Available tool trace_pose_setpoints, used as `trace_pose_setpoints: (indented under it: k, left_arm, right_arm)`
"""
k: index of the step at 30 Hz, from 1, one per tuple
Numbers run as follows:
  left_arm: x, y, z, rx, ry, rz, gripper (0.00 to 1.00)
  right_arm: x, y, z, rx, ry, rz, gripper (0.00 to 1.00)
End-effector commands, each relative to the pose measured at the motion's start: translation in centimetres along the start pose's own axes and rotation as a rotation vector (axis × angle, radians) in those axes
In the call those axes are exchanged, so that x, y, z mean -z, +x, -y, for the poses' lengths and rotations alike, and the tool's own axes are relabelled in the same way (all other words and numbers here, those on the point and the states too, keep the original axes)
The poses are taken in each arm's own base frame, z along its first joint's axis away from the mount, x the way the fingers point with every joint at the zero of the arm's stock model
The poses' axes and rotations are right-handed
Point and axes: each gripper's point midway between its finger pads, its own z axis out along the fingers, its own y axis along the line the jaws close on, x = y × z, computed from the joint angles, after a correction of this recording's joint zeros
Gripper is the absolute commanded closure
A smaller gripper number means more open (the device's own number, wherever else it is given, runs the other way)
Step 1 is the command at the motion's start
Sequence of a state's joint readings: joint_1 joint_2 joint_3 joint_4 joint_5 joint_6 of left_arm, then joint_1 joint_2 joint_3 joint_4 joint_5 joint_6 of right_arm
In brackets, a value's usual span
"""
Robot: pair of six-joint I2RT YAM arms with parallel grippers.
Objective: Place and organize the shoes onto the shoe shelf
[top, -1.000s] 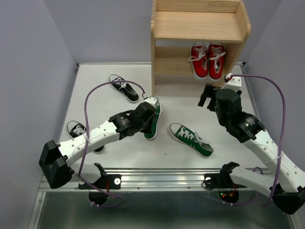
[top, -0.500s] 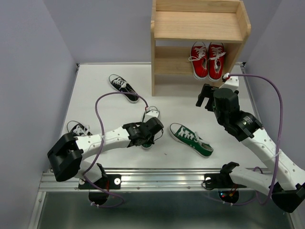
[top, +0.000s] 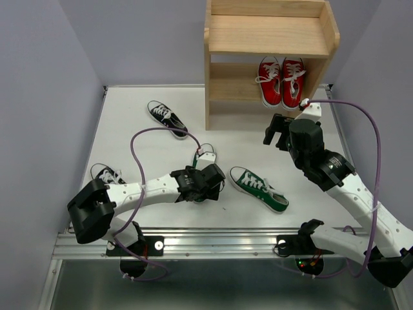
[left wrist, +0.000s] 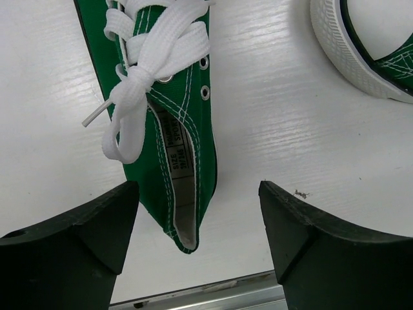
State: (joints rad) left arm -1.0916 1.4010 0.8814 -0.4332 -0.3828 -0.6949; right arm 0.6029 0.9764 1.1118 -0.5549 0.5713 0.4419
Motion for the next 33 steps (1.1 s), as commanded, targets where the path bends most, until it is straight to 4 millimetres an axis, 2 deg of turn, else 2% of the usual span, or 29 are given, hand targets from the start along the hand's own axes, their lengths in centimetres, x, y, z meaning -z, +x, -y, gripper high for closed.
trace_pose_setpoints:
  k: [1, 10, 14, 15, 17, 18, 20, 26, 27, 28, 29, 30, 33]
  left_arm:
    - [0.4, -1.0, 0.1, 0.053, -0.024, 0.037, 0.17]
    - [-0.9, 0.2, -0.5, 0.11, -0.065, 0.025, 0.3]
    - [-1.3, 0.3, -0.7, 0.131, -0.083, 0.034, 0.5]
    - [-1.2, 0.1, -0.6, 0.136, -0.081, 0.04, 0.61]
    - [-1.2, -0.2, -0.5, 0.138, -0.083, 0.049, 0.74]
    - [-1.0, -0.4, -0.4, 0.136, -0.079, 0.052, 0.86]
    - [-0.9, -0.5, -0.5, 0.129, -0.083, 0.051, 0.99]
    - [0.3, -1.4, -1.1, 0.125, -0.092, 0.078, 1.0]
    - [0.4, -1.3, -1.3, 0.12, -0.099, 0.079, 0.93]
    - [0.5, -1.1, -1.9, 0.132, -0.132, 0.067, 0.62]
    - [0.5, -1.0, -2.0, 0.129, -0.144, 0.061, 0.46]
    - [0.3, -0.8, -2.0, 0.126, -0.154, 0.05, 0.18]
    - [-0.2, -0.1, -1.9, 0.126, -0.161, 0.022, 0.09]
  right_arm:
    - [-0.2, -0.9, -0.9, -0.023, -0.028, 0.034, 0.0]
    - [-0.8, -0.7, -1.5, 0.023, -0.039, 0.014, 0.0]
    - [-0.7, -1.0, -1.8, 0.033, -0.054, 0.012, 0.0]
    - [-0.7, -1.2, -1.9, 0.03, -0.055, 0.015, 0.0]
    - [-0.5, -1.6, -1.9, 0.03, -0.057, 0.02, 0.0]
    - [-0.4, -1.6, -1.9, 0.031, -0.057, 0.019, 0.0]
    - [-0.4, -1.8, -1.9, 0.029, -0.057, 0.022, 0.0]
    - [-0.2, -1.7, -1.8, 0.026, -0.058, 0.02, 0.0]
    - [-0.2, -1.6, -1.8, 0.025, -0.06, 0.018, 0.0]
    - [-0.2, -1.4, -1.8, 0.023, -0.064, 0.011, 0.0]
    - [-0.2, -1.4, -1.8, 0.021, -0.065, 0.011, 0.0]
    - [-0.2, -1.2, -1.8, 0.023, -0.064, 0.005, 0.0]
    - [0.0, -1.2, -1.9, 0.023, -0.071, -0.002, 0.0]
